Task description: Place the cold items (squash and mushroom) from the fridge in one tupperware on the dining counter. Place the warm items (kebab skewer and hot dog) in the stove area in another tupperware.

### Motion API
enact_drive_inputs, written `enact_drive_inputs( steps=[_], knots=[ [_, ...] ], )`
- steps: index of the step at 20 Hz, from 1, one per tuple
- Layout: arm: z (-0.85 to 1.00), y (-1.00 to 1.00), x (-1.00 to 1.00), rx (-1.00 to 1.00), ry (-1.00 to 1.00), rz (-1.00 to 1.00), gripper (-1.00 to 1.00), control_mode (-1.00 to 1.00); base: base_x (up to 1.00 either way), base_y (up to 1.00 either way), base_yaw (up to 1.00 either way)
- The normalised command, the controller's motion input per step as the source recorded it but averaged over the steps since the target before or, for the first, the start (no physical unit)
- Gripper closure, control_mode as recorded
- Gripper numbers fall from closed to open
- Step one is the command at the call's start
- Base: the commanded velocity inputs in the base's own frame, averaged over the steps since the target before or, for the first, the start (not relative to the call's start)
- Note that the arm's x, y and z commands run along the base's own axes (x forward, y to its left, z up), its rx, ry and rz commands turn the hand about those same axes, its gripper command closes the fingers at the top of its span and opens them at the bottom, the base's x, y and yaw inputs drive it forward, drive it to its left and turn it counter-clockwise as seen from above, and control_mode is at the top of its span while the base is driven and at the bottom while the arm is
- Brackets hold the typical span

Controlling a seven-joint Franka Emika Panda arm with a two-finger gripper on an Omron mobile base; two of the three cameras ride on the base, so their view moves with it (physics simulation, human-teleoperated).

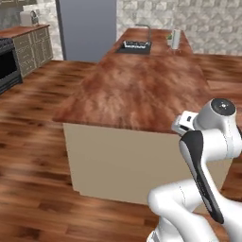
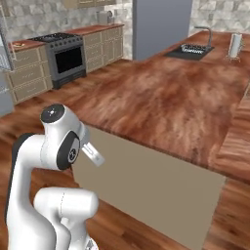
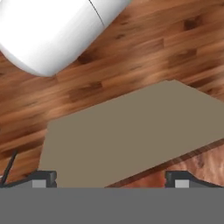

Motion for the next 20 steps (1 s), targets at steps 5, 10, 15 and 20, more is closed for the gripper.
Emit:
enact_drive_inputs(
  steps=[5,10,15,20],
  knots=[
    [0.00,0.00,0.00,0.00,0.00,0.00,-1.00,1.00,0.11,1.00,0.16],
    [0.00,0.00,0.00,0.00,0.00,0.00,-1.00,1.00,0.37,1.00,0.01],
    [0.00,0.00,0.00,0.00,0.00,0.00,-1.00,1.00,0.63,1.00,-0.05],
    [0.00,0.00,0.00,0.00,0.00,0.00,-1.00,1.00,0.52,1.00,-0.25]
  ],
)
